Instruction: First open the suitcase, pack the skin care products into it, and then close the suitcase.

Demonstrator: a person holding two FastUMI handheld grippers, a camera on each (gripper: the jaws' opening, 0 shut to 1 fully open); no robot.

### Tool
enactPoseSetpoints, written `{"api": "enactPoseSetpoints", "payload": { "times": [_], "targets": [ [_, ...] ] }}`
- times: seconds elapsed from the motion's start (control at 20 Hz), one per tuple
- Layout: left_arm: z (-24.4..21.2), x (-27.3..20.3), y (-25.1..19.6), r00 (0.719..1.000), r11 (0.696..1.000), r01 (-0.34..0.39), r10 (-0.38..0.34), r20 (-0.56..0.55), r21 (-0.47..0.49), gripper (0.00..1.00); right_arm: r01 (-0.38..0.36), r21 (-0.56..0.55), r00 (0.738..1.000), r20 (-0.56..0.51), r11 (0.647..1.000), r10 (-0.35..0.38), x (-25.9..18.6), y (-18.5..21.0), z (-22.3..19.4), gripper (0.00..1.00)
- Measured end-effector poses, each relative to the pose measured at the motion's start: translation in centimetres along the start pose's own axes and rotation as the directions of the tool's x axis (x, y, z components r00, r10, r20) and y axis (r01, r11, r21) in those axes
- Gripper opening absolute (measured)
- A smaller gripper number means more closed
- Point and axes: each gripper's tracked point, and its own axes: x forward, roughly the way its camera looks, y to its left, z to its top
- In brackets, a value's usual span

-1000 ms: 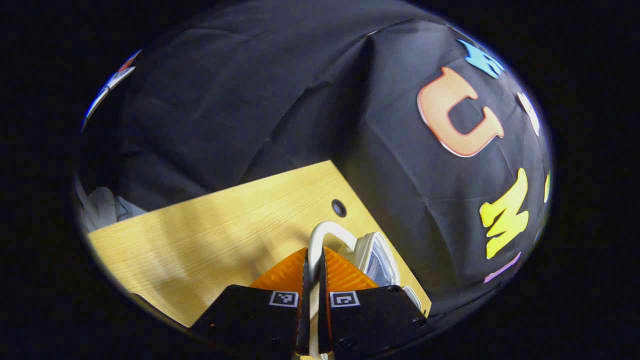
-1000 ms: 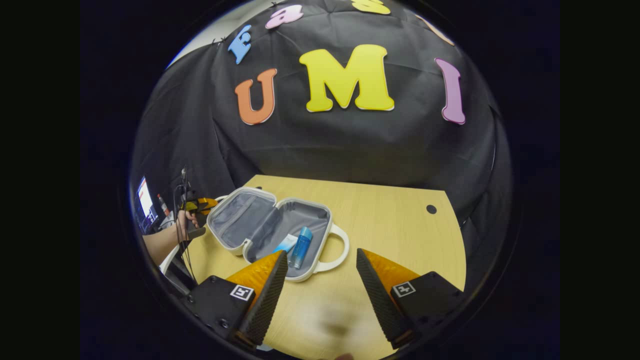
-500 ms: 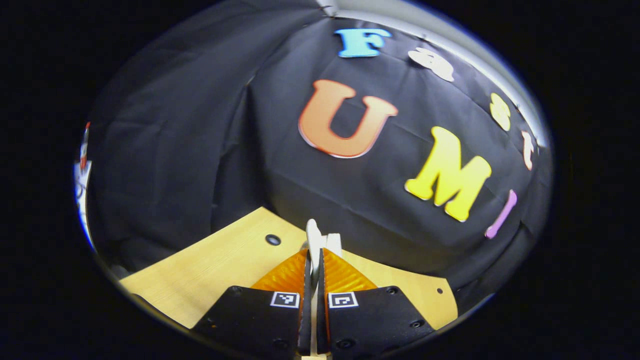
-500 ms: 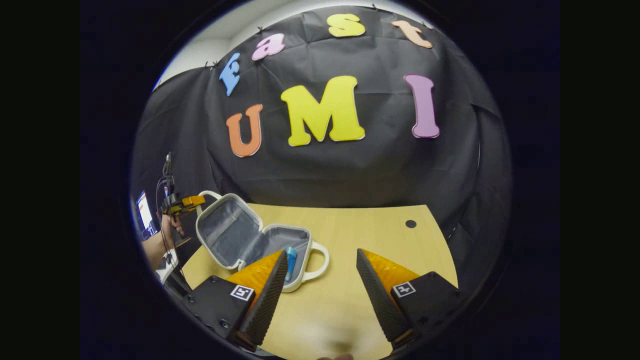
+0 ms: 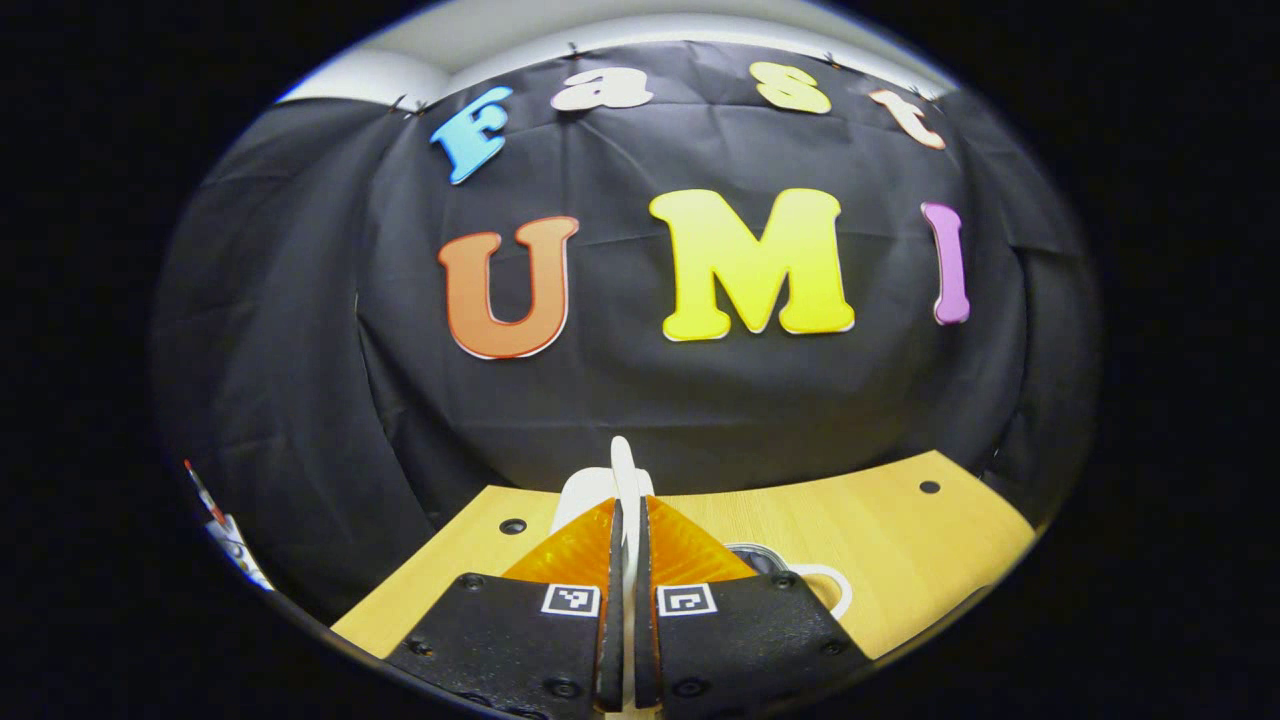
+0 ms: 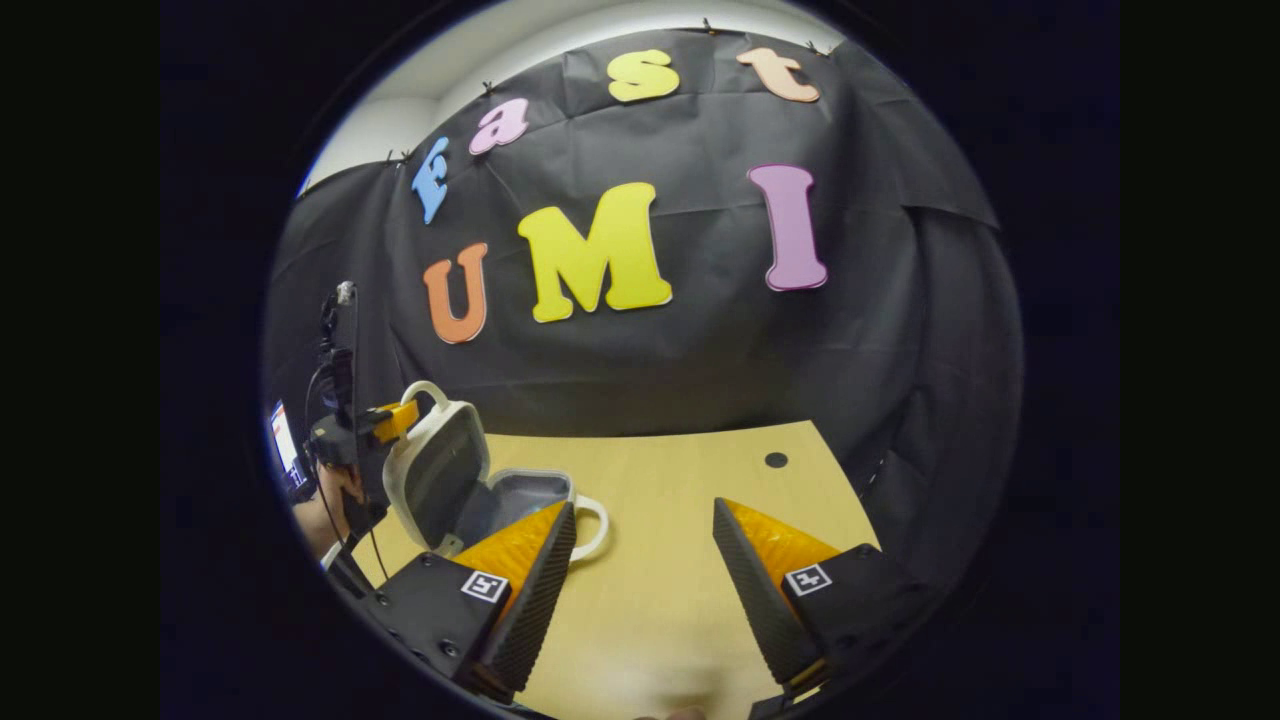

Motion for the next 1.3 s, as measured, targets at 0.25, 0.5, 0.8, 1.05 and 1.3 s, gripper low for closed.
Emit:
{"api": "enactPoseSetpoints", "payload": {
  "times": [0.25,0.5,0.8,1.05,1.3],
  "targets": [
    [-2.1,0.9,-8.6,0.999,0.997,0.038,-0.037,-0.014,0.066,0.07,0.079,0.004,0.997,-0.013,0.997,-0.079,-0.9,-5.1,-0.2,0.82],
    [-6.5,2.5,-15.4,0.991,0.990,0.105,-0.097,-0.089,0.097,0.07,0.153,-0.001,0.987,-0.042,0.988,-0.153,-1.7,-10.0,-0.8,0.82],
    [-12.9,3.5,-20.4,0.972,0.978,0.152,-0.122,-0.199,0.143,0.07,0.203,-0.023,0.975,-0.083,0.979,-0.204,-1.8,-14.0,-1.5,0.82],
    [-15.9,3.7,-21.9,0.958,0.976,0.155,-0.111,-0.264,0.155,0.07,0.184,-0.038,0.976,-0.109,0.982,-0.187,-1.4,-14.2,-2.1,0.77],
    [-17.4,3.6,-23.3,0.933,0.976,0.188,-0.142,-0.330,0.111,0.17,0.144,-0.047,0.983,-0.109,0.988,-0.149,-0.8,-12.8,-2.1,0.77]
  ]
}}
